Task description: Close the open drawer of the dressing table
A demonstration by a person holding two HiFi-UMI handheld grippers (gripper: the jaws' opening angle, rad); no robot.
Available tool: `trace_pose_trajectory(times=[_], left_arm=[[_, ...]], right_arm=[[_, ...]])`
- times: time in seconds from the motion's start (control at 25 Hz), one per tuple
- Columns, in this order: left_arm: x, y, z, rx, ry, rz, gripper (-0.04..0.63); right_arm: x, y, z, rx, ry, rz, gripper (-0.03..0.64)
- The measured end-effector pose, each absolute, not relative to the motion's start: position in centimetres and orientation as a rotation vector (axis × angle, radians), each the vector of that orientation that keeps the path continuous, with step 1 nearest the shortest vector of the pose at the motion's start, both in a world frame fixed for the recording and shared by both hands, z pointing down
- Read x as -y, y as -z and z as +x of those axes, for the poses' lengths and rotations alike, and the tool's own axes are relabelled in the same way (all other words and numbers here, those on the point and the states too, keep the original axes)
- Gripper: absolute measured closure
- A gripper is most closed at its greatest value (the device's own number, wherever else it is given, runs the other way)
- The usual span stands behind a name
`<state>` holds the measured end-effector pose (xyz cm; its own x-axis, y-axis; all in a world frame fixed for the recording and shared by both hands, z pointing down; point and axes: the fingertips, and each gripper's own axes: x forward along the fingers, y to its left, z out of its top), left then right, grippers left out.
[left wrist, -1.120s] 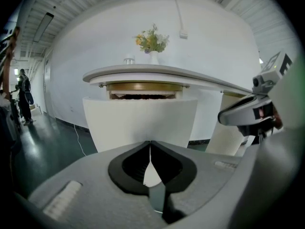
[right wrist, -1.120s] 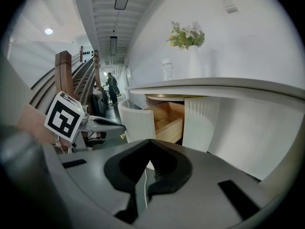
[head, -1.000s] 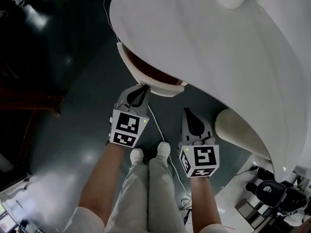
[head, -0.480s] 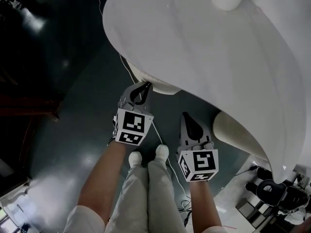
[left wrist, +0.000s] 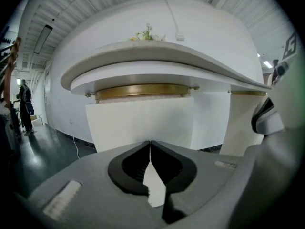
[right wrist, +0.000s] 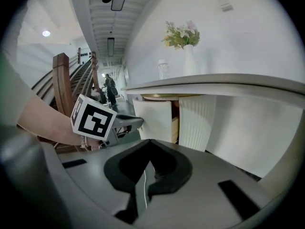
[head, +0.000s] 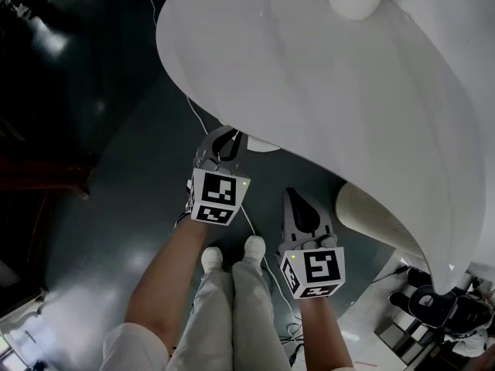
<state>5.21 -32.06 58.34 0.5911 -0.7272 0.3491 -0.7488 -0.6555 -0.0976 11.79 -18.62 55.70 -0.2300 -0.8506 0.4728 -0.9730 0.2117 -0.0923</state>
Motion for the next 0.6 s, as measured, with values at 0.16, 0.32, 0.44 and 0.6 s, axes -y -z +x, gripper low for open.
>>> trace_pose_trajectory(times=[0.16, 0.32, 0.44, 0.6], left_arm=[[32.5, -58.3, 5.7, 1.294, -0.54, 2.76, 0.579], [33.5, -58.5, 6.3, 1.31, -0.526, 2.767, 0.58], [33.9, -58.7, 6.8, 1.309, -0.537, 2.777, 0.58], [34.0, -58.9, 7.1, 1.299, -0.558, 2.797, 0.58]], right_arm=[[18.2, -55.7, 11.7, 2.177, -0.539, 1.708, 0.618], [18.4, -55.8, 11.8, 2.177, -0.534, 1.709, 0.618], [18.3, -55.9, 12.0, 2.174, -0.53, 1.714, 0.618], [18.0, -55.8, 12.1, 2.177, -0.514, 1.723, 0.618]])
